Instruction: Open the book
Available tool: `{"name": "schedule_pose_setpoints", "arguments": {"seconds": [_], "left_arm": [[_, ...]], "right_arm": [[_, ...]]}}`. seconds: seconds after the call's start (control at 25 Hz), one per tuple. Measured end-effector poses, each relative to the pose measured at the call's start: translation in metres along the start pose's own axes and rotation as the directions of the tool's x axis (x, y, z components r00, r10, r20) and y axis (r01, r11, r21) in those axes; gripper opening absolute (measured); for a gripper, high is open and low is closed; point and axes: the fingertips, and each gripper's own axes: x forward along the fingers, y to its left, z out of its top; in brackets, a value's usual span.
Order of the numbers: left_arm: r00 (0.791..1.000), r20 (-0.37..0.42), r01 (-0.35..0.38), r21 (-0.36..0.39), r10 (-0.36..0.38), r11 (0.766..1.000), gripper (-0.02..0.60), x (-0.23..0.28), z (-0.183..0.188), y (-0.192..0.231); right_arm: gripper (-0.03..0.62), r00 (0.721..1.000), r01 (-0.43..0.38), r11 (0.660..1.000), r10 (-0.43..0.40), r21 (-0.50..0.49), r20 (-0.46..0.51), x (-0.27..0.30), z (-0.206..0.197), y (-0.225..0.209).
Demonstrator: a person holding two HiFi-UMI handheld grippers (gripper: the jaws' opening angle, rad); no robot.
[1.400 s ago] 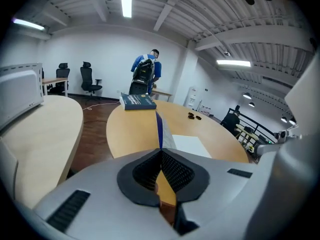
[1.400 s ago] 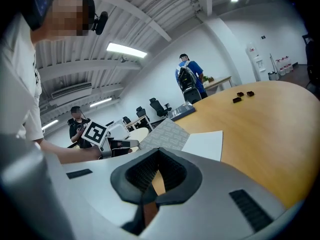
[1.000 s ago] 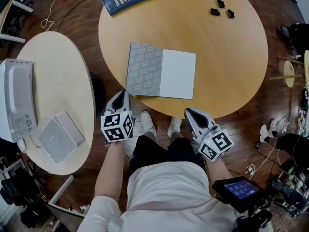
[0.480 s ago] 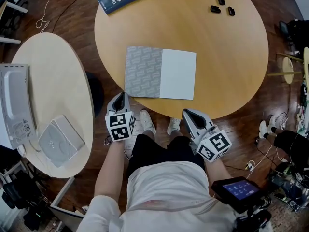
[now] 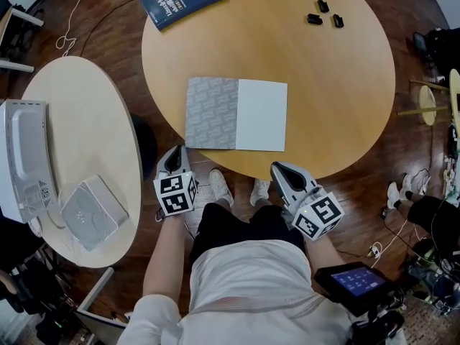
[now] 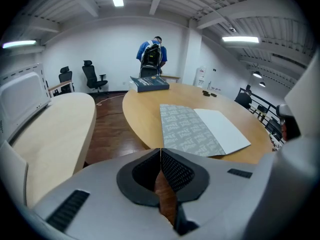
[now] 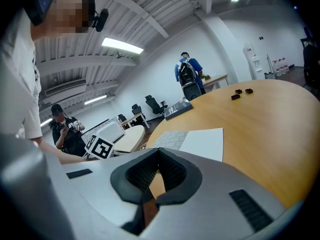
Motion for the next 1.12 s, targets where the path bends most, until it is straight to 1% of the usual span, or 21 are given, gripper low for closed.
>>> {"name": "schedule_pose_setpoints", "arguments": {"seconds": [0.16,0.24,0.32,0.4,0.48,0.6,0.68,0.76,0.88,0.96,1.04,1.12], "left_arm": [[0.998,0.065,0.022,0.021,-0.024,1.0,0.012,-0.036,0.029,-0.011],[0.992,0.114,0.055,0.031,-0.059,0.998,0.012,-0.055,0.048,-0.023],[0.979,0.166,0.11,0.05,-0.117,0.993,0.012,-0.073,0.068,-0.042],[0.959,0.209,0.179,0.08,-0.192,0.981,0.012,-0.092,0.085,-0.064],[0.937,0.241,0.231,0.115,-0.253,0.966,0.012,-0.113,0.099,-0.086],[0.9,0.292,0.282,0.175,-0.323,0.943,0.012,-0.142,0.119,-0.114],[0.873,0.33,0.302,0.214,-0.36,0.929,0.012,-0.161,0.131,-0.129],[0.845,0.372,0.316,0.231,-0.384,0.92,0.012,-0.181,0.142,-0.138],[0.8,0.44,0.337,0.231,-0.407,0.913,0.012,-0.209,0.166,-0.145],[0.773,0.477,0.351,0.229,-0.419,0.908,0.012,-0.227,0.184,-0.148],[0.755,0.505,0.346,0.234,-0.418,0.909,0.012,-0.244,0.198,-0.148],[0.746,0.524,0.329,0.245,-0.41,0.912,0.012,-0.253,0.206,-0.148]], "right_arm": [[-0.003,0.999,-0.005,1.0,0.006,-0.017,0.041,-0.01,0.02,0.005],[-0.003,0.998,-0.002,0.999,0.004,-0.036,0.059,-0.016,0.033,0.008],[-0.003,0.997,0.003,0.998,0.002,-0.055,0.083,-0.02,0.047,0.01],[-0.003,0.994,0.006,0.997,0.002,-0.073,0.105,-0.027,0.06,0.012],[-0.003,0.992,0.014,0.996,-0.002,-0.09,0.124,-0.038,0.072,0.015],[-0.003,0.986,0.038,0.992,-0.018,-0.119,0.165,-0.053,0.094,0.014],[-0.003,0.98,0.058,0.989,-0.03,-0.139,0.197,-0.063,0.109,0.013],[-0.003,0.972,0.078,0.985,-0.041,-0.153,0.233,-0.073,0.125,0.014],[-0.003,0.958,0.101,0.978,-0.047,-0.181,0.282,-0.086,0.15,0.018],[-0.003,0.953,0.104,0.972,-0.037,-0.211,0.301,-0.093,0.163,0.026],[-0.003,0.946,0.1,0.969,-0.022,-0.227,0.323,-0.101,0.171,0.037],[-0.003,0.943,0.098,0.966,-0.013,-0.24,0.332,-0.106,0.176,0.044]]}}
